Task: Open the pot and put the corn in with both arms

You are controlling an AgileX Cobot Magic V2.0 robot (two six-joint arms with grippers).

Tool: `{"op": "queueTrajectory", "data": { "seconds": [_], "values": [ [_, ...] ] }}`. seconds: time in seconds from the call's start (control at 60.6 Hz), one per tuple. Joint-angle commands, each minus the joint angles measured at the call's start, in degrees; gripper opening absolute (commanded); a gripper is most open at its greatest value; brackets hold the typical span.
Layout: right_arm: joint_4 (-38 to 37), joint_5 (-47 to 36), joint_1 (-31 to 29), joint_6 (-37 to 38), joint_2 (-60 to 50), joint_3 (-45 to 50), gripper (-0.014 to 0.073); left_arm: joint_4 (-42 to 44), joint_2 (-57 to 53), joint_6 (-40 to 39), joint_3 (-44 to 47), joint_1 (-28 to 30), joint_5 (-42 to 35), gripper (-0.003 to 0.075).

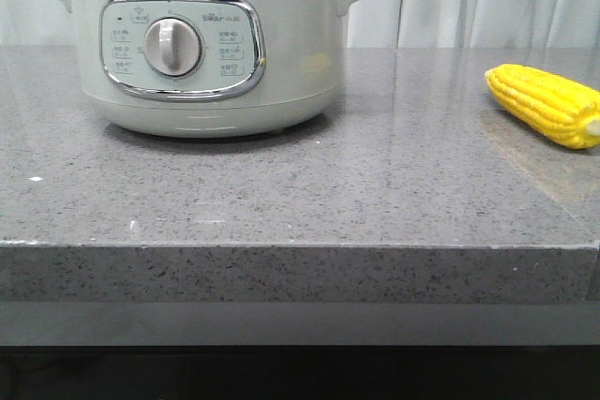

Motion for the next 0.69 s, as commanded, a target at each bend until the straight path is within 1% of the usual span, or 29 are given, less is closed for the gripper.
{"op": "queueTrajectory", "data": {
  "seconds": [0.0, 0.577, 0.676],
  "values": [
    [-0.4, -4.6, -0.3, -0.2, -1.3, 0.0, -0.0067, -0.4, -1.1, -0.2, 0.2, -0.5, -4.6, -0.0020],
    [-0.4, -4.6, -0.3, -0.2, -1.3, 0.0, -0.0067, -0.4, -1.1, -0.2, 0.2, -0.5, -4.6, -0.0020],
    [-0.4, -5.9, -0.3, -0.2, -1.3, 0.0, -0.0067, -0.4, -1.1, -0.2, 0.2, -0.5, -7.0, -0.0020]
  ]
}}
